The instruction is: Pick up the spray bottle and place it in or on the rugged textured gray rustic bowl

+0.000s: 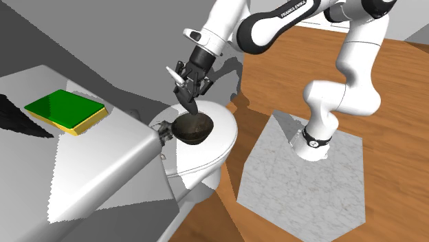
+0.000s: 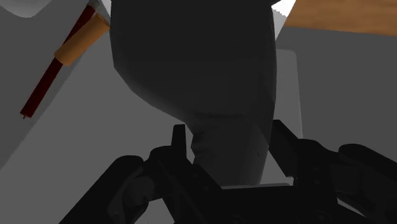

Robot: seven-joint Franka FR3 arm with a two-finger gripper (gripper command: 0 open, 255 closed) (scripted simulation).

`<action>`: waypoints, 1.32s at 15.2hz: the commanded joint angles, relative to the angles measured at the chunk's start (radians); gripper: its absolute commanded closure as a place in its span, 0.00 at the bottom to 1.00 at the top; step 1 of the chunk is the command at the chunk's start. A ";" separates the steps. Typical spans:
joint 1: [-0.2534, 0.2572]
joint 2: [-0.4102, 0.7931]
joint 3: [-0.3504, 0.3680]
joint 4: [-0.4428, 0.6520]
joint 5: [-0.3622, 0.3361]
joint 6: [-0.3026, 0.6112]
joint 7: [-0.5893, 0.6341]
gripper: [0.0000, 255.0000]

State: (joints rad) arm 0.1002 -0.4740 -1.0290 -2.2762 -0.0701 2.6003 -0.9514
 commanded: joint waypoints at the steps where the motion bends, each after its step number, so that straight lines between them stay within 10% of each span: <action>1: -0.038 -0.042 -0.006 -0.010 -0.022 -0.026 -0.030 1.00; 20: 0.090 -0.010 -0.203 -0.133 0.015 0.170 -0.136 1.00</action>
State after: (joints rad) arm 0.1894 -0.4840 -1.2302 -2.4058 -0.0550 2.7666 -1.0861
